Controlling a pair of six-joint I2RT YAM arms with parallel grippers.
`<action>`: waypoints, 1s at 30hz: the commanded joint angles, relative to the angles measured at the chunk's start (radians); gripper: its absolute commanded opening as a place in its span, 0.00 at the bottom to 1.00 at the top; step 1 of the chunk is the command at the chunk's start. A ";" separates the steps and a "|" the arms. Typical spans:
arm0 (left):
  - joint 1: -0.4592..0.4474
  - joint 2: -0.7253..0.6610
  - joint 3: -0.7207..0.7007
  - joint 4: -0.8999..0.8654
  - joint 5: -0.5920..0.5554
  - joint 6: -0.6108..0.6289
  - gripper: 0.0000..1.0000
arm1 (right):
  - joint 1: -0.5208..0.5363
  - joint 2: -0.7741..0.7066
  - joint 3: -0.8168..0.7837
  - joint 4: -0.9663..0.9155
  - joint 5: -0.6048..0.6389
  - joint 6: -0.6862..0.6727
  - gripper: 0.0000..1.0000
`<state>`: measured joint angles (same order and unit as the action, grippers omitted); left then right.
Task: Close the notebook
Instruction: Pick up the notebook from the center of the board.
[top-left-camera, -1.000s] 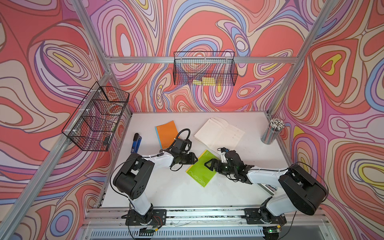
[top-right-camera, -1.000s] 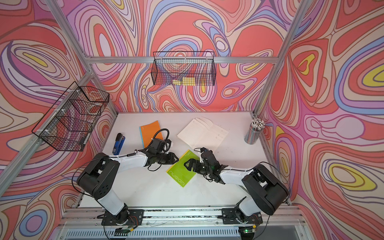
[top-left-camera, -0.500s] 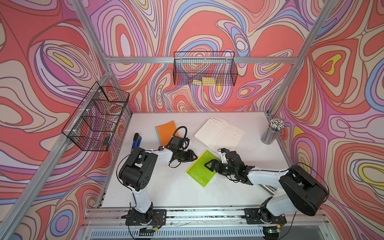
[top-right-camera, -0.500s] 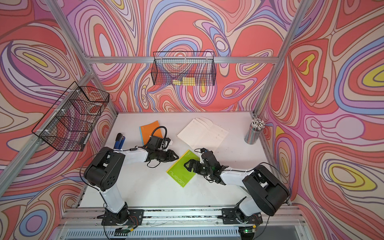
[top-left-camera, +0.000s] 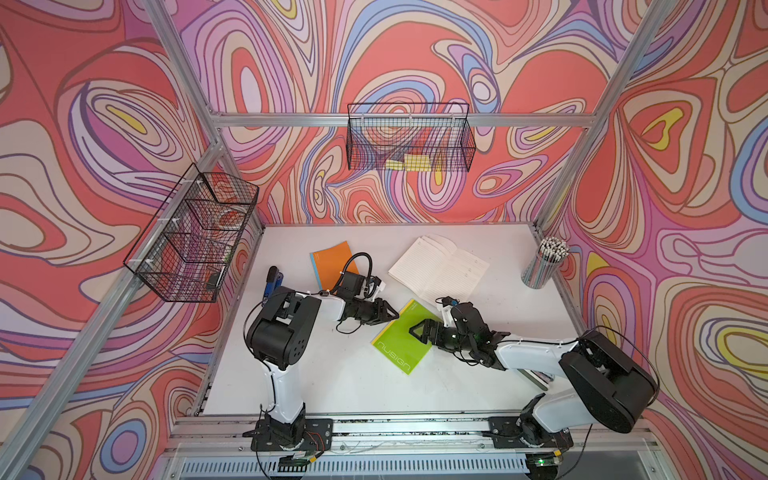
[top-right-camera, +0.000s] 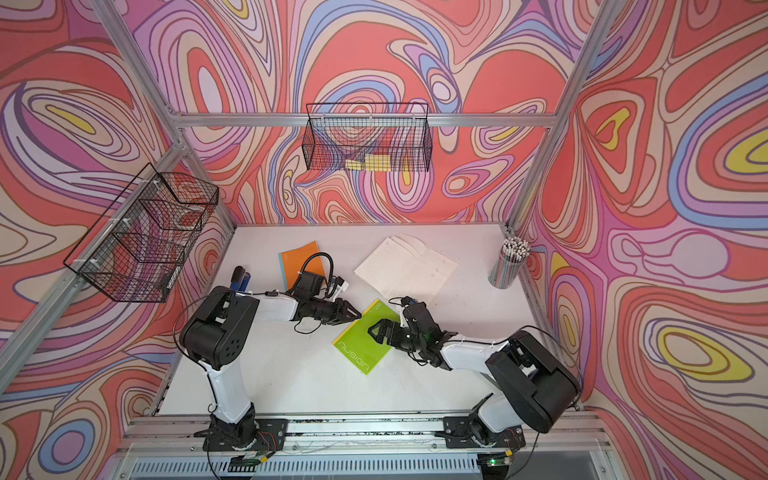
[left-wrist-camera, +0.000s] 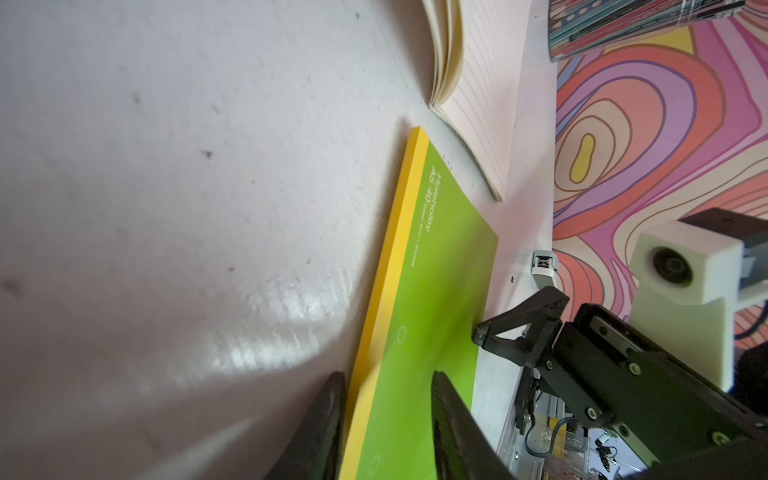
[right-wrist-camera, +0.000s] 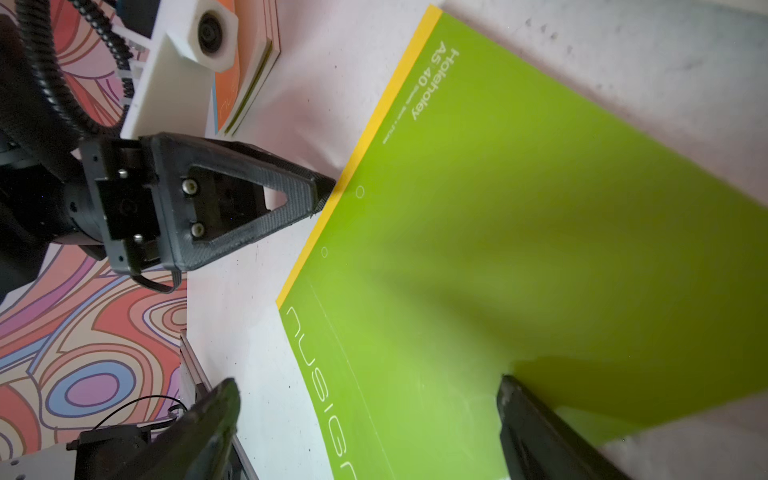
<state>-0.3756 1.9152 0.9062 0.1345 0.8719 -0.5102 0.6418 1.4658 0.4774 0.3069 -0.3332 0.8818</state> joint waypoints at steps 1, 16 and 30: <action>-0.003 0.043 -0.009 -0.010 0.026 -0.008 0.37 | 0.004 0.003 -0.027 -0.058 -0.006 0.009 0.98; -0.003 0.046 -0.007 -0.007 0.133 0.013 0.23 | 0.004 0.012 -0.038 -0.040 -0.006 0.011 0.98; -0.002 -0.018 -0.027 -0.028 0.111 0.012 0.00 | 0.005 -0.021 -0.031 -0.054 -0.009 0.002 0.98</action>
<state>-0.3725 1.9465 0.8959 0.1436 0.9829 -0.5087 0.6418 1.4597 0.4652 0.3233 -0.3382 0.8841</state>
